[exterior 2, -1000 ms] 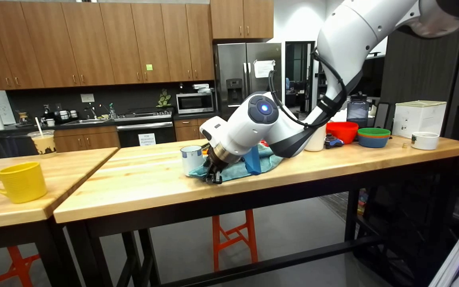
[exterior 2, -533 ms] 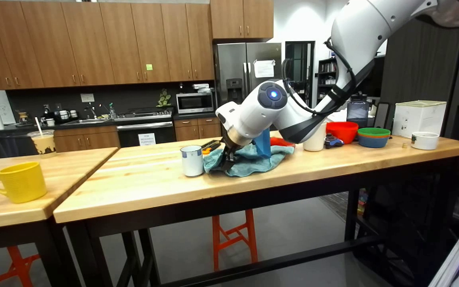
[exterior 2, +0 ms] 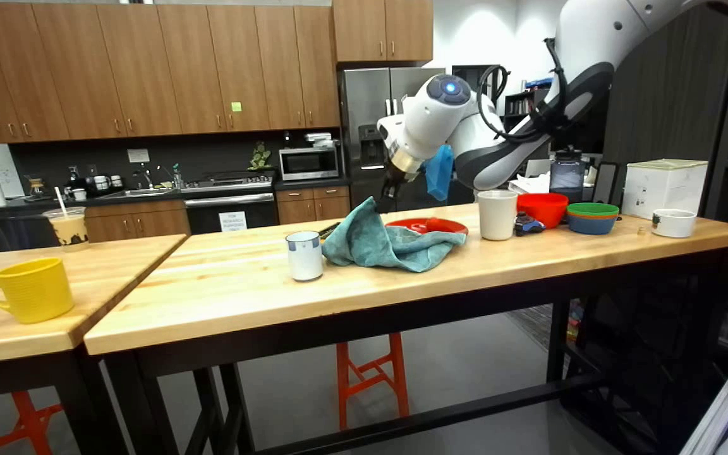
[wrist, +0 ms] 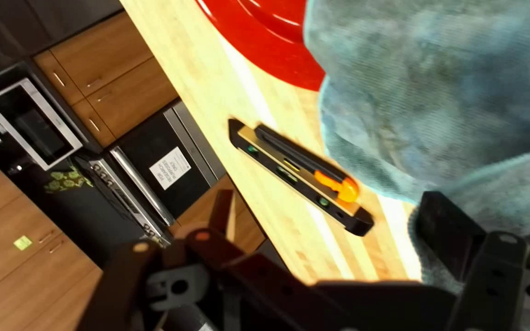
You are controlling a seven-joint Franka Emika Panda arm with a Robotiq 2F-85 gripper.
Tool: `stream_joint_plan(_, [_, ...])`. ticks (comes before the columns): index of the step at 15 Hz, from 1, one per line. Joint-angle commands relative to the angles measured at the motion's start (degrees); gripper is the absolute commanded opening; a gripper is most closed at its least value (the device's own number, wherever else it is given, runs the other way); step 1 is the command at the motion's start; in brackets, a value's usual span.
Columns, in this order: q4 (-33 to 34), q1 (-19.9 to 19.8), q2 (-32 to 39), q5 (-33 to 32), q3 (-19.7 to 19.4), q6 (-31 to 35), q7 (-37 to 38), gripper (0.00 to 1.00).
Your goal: Move the blue towel to the left
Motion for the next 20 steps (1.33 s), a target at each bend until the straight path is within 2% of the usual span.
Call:
stream_joint_plan(1, [-0.14, -1.64, -3.79, 9.56, -1.35, -0.49, -8.69, 1.0])
stream_joint_plan(4, [0.26, -1.81, -5.62, 16.75, -2.21, -1.84, -14.06, 1.0])
stream_joint_plan(8, [0.8, -0.89, -7.4, 24.48, -3.65, -6.9, -21.18, 1.0])
stream_joint_plan(11, [2.01, -1.35, -8.65, 25.85, -4.1, -11.34, -23.6, 1.0])
stream_joint_plan(14, [3.24, -1.96, -10.02, 25.46, -4.92, -14.19, -22.83, 1.0])
stream_joint_plan(18, [4.97, -2.45, -10.83, 24.6, -5.51, -16.53, -20.07, 1.0])
stream_joint_plan(20, [4.7, -2.15, -10.08, 24.72, -5.52, -15.27, -20.89, 1.0])
